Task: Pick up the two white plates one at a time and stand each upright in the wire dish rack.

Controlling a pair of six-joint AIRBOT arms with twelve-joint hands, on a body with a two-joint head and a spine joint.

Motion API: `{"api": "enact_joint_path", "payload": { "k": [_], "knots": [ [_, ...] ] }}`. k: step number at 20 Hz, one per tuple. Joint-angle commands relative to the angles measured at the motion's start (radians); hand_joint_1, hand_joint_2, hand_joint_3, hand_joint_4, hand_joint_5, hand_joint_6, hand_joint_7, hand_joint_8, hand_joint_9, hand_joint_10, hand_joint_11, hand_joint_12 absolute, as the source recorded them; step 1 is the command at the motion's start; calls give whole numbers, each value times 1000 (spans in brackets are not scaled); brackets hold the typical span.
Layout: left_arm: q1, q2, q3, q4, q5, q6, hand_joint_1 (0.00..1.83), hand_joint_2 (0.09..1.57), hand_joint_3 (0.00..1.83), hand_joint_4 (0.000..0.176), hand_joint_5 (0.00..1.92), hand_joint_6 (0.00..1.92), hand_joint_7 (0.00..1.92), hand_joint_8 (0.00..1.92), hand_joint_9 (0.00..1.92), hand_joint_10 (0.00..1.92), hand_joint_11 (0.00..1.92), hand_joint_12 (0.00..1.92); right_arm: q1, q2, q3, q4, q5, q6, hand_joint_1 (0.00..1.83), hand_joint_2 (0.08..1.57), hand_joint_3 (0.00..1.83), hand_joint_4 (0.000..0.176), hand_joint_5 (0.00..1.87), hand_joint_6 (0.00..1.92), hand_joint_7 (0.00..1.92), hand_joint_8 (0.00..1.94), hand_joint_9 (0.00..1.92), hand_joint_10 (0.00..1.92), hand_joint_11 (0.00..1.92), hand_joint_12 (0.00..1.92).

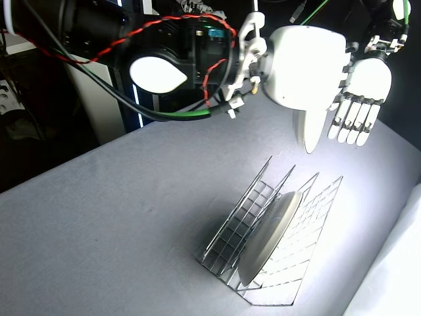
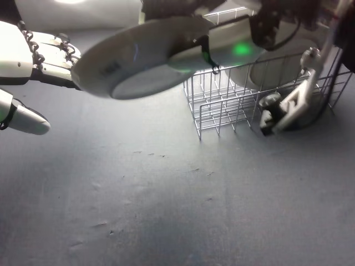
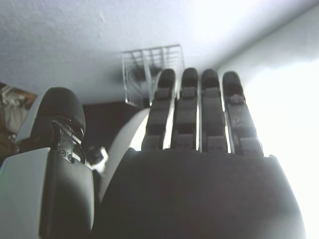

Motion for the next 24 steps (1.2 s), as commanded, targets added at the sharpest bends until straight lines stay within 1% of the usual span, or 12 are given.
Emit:
{"api": "enact_joint_path", "payload": {
  "k": [1, 4, 10, 12, 14, 15, 16, 17, 18, 20, 21, 24],
  "knots": [
    [-5, 7, -1, -77, -20, 0, 0, 1235, 0, 0, 167, 1, 147, 0, 112, 1, 0, 177, 14, 14, -9, 23, 144, 21, 1469, 1091, 0, 0, 899, 987, 958, 885, 1014, 985, 933, 1399],
    [-3, 7, -1, -77, -20, 0, 0, 1240, 1, 0, 164, 2, 141, 1, 109, 2, 0, 200, 23, 39, -23, 62, 118, 24, 1490, 1100, 0, 0, 888, 985, 918, 933, 1008, 981, 881, 1518],
    [-1, 8, -2, -77, -20, 0, 0, 1237, 0, 0, 153, 2, 132, 2, 103, 1, 0, 179, 15, 80, -32, 67, 101, 22, 1489, 1103, 0, 0, 874, 1031, 894, 974, 973, 1011, 921, 1456],
    [-1, 8, -2, -77, -20, 0, 0, 1232, 0, 0, 151, 2, 125, 2, 98, 2, 0, 197, 9, 90, -32, 67, 97, 22, 1383, 1109, 1, 0, 899, 1055, 929, 971, 1014, 1091, 947, 1144],
    [-1, 8, -3, -77, -20, 0, 0, 1238, 1, 0, 173, 3, 151, 4, 125, 5, 0, 259, 2, 102, -31, 67, 95, 23, 1489, 1082, 1, 0, 904, 954, 953, 885, 1040, 931, 952, 1413],
    [-1, 8, -3, -77, -20, 0, 0, 1245, 3, 0, 181, 3, 161, 4, 131, 4, 0, 254, -4, 107, -31, 67, 95, 23, 1403, 1098, 2, 0, 911, 983, 941, 968, 1037, 1050, 936, 1213],
    [-1, 8, -3, -77, -20, 0, 0, 1242, 1, 0, 161, 1, 147, 2, 120, 1, 0, 223, -11, 111, -31, 67, 95, 22, 1474, 1091, 3, 0, 907, 935, 927, 951, 1023, 987, 929, 1410],
    [-1, 8, -4, -77, -20, 0, 0, 1243, 1, 0, 163, 3, 150, 4, 121, 2, 0, 216, -21, 116, -30, 67, 99, 22, 1401, 1097, 1, 0, 920, 975, 936, 971, 1048, 1042, 945, 1217],
    [-1, 8, -5, -77, -20, 0, 0, 1244, 1, 0, 166, 4, 150, 4, 119, 1, 0, 215, -27, 118, -29, 67, 101, 21, 1474, 1090, 4, 0, 901, 949, 924, 954, 1035, 964, 932, 1410],
    [-1, 8, -7, -77, -20, 0, 0, 1241, 0, 0, 180, 4, 159, 3, 127, 2, 0, 224, -44, 119, -15, 67, 108, 21, 1385, 1108, 1, 0, 875, 1023, 924, 1030, 1050, 1055, 959, 1149],
    [-1, 7, -8, -77, -20, 0, 0, 1235, 0, 0, 179, 2, 156, 1, 123, 0, 0, 216, -55, 119, -3, 67, 112, 19, 1473, 1094, 0, 0, 882, 930, 935, 973, 1056, 947, 930, 1407],
    [-1, 7, -11, -77, -20, 1, 0, 1236, 0, 0, 177, 0, 154, 0, 119, 0, 0, 226, -75, 110, 34, 67, 113, 17, 1385, 1102, 0, 0, 882, 1010, 947, 993, 1067, 1037, 990, 1096]
  ]
}}
